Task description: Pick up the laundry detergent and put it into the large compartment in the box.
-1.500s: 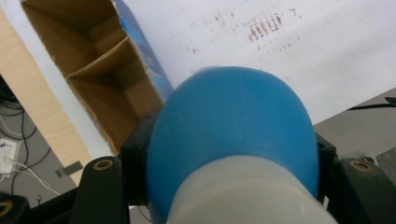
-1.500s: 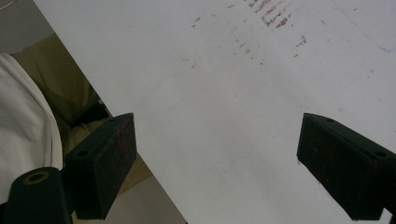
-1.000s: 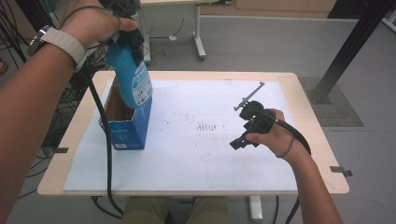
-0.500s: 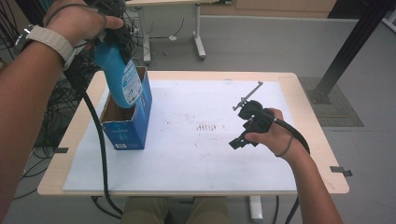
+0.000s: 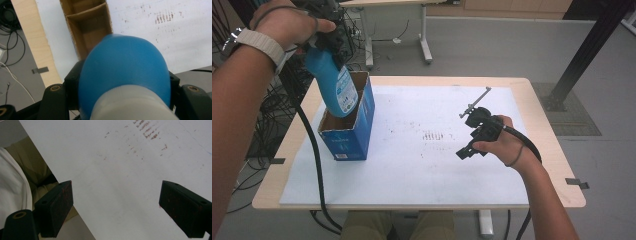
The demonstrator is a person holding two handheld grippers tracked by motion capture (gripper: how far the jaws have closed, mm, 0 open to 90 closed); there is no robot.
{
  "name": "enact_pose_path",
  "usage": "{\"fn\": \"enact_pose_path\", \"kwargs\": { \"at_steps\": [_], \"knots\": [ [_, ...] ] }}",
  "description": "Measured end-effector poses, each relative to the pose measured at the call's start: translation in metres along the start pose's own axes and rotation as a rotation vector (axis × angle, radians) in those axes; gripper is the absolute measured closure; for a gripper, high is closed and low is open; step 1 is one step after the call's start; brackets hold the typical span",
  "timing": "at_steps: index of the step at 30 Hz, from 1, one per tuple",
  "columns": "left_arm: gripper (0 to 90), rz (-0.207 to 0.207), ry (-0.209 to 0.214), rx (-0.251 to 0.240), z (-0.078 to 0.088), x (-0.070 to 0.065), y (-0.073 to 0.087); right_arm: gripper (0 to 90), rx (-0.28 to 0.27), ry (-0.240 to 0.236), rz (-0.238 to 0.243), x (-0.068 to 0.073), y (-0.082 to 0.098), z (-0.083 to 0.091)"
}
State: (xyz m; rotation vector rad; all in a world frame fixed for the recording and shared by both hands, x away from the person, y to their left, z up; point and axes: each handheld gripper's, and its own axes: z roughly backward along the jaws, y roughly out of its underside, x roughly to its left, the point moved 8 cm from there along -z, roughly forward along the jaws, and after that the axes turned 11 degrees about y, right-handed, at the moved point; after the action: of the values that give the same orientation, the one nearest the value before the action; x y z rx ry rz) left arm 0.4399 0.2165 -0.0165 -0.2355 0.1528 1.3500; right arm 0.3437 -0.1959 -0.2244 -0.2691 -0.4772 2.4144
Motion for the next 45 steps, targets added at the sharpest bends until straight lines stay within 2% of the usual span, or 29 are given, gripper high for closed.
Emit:
{"fn": "enact_pose_path", "kwargs": {
  "at_steps": [7,11,16,28,45],
  "knots": [
    [38.5,0.058,-0.012,-0.011,0.002,0.009,0.0,12.0,-0.002,-0.005,0.0,-0.001,-0.001,-0.002],
    [38.5,0.071,-0.023,-0.012,0.0,0.012,-0.001,12.0,-0.001,-0.01,0.004,-0.002,-0.002,-0.004],
    [38.5,0.095,-0.014,-0.017,-0.003,0.019,-0.001,12.0,0.0,-0.014,0.005,-0.003,-0.003,-0.006],
    [38.5,0.123,-0.018,-0.021,-0.011,0.027,-0.005,12.0,0.001,-0.02,0.004,-0.005,-0.005,-0.01],
    [38.5,0.127,-0.021,-0.012,-0.028,0.033,-0.012,12.0,0.0,-0.028,-0.006,-0.009,-0.001,-0.015]
  ]
}}
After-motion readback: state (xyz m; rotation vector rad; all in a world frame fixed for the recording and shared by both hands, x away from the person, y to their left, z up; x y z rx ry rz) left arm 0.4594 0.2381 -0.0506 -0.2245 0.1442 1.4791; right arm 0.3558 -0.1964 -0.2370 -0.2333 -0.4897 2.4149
